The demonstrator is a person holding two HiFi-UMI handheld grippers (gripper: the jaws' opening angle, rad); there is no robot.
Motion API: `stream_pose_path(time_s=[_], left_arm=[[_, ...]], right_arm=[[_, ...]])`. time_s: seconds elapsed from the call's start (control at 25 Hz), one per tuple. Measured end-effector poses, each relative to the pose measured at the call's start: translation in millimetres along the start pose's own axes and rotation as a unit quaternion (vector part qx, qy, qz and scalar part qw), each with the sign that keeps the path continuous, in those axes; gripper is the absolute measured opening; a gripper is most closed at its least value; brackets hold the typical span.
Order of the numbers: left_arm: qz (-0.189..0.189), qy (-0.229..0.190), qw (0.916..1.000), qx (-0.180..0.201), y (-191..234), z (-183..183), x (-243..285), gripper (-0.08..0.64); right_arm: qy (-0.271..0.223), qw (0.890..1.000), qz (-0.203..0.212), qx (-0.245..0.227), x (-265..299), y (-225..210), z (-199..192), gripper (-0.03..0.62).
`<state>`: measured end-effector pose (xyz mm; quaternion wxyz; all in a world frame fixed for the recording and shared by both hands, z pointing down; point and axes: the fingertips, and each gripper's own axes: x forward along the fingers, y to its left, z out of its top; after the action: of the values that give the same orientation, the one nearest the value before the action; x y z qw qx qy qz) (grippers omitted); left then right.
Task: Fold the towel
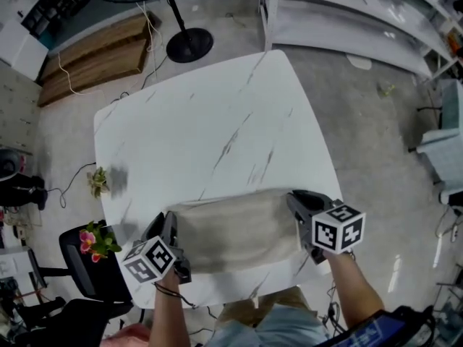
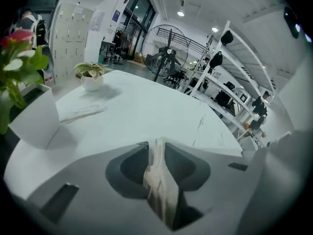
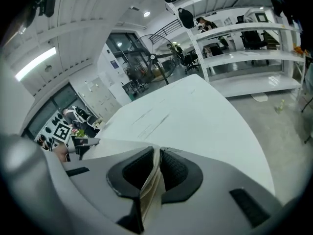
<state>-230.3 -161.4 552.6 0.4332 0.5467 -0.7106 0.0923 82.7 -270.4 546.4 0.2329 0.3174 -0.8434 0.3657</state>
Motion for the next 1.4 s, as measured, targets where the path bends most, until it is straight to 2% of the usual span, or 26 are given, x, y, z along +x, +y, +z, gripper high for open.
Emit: stream_pose_path(time_s=[0.16, 0.24, 0.36, 0.44, 0.52, 0.56, 0.6, 0.68, 0.8, 0.88, 0.96, 1.08, 1.28, 1.32, 1.4], left_arm=[[-0.021, -0.017, 0.9996, 0.004, -5.7, 10.7, -7.0, 0.202], [-0.025, -0.029, 0.9993, 0.005, -4.7, 15.4, -14.4, 0.219], [-0.008, -0.056, 0.9984, 0.005, 3.5, 23.7, -30.3, 0.215], [0.001, -0.074, 0.9972, 0.007, 7.6, 28.7, -43.0, 0.169], [-0.013, -0.081, 0.9965, 0.016, 0.7, 31.5, -54.8, 0.101], [-0.031, -0.079, 0.9962, 0.022, -8.5, 32.1, -59.3, 0.058], [-0.054, -0.073, 0.9955, 0.029, -21.0, 31.4, -62.4, 0.031], [-0.108, -0.052, 0.9917, 0.047, -50.2, 23.0, -62.6, 0.018], [-0.165, -0.013, 0.9832, 0.078, -86.1, 1.7, -47.1, 0.017], [-0.175, 0.008, 0.9808, 0.086, -95.9, -8.2, -29.1, 0.017], [-0.173, 0.024, 0.9808, 0.086, -95.5, -13.4, -10.9, 0.015], [-0.17, 0.03, 0.9833, 0.059, -86.2, -8.9, 8.5, 0.012], [-0.16, 0.035, 0.9853, -0.048, -67.0, 4.5, 19.3, 0.008], [-0.156, 0.042, 0.9849, -0.061, -65.0, 3.1, 20.6, 0.008], [-0.146, 0.056, 0.9855, -0.065, -64.8, 0.2, 24.2, 0.008]], right_arm=[[0.007, 1.0, -0.007, -0.011, 4.1, -3.8, -0.2, 0.061], [0.003, 1.0, -0.002, -0.012, 4.7, -3.1, 1.7, 0.077], [-0.011, 1.0, 0.005, -0.011, 0.6, -2.4, 7.2, 0.158], [-0.031, 0.999, -0.004, -0.014, -8.4, -3.5, 14.5, 0.187], [-0.06, 0.998, -0.017, -0.018, -22.9, -2.2, 25.6, 0.187], [-0.077, 0.997, -0.017, -0.022, -30.6, 2.5, 32.0, 0.171], [-0.091, 0.995, -0.009, -0.028, -36.8, 11.3, 37.5, 0.128], [-0.1, 0.994, 0.026, -0.046, -40.6, 38.7, 41.1, 0.036], [-0.071, 0.991, 0.071, -0.088, -23.9, 77.2, 28.4, 0.017], [-0.043, 0.989, 0.08, -0.114, -5.2, 89.6, 17.0, 0.017], [-0.023, 0.991, 0.074, -0.113, 13.4, 86.0, 9.1, 0.015], [-0.012, 0.996, 0.047, -0.077, 31.9, 63.3, 6.3, 0.015], [-0.002, 0.999, 0.023, -0.031, 38.1, 43.6, 11.8, 0.014], [0.003, 1.0, 0.016, -0.025, 39.0, 41.3, 10.5, 0.014], [0.015, 1.0, 0.006, -0.026, 41.4, 39.6, 8.6, 0.014]])
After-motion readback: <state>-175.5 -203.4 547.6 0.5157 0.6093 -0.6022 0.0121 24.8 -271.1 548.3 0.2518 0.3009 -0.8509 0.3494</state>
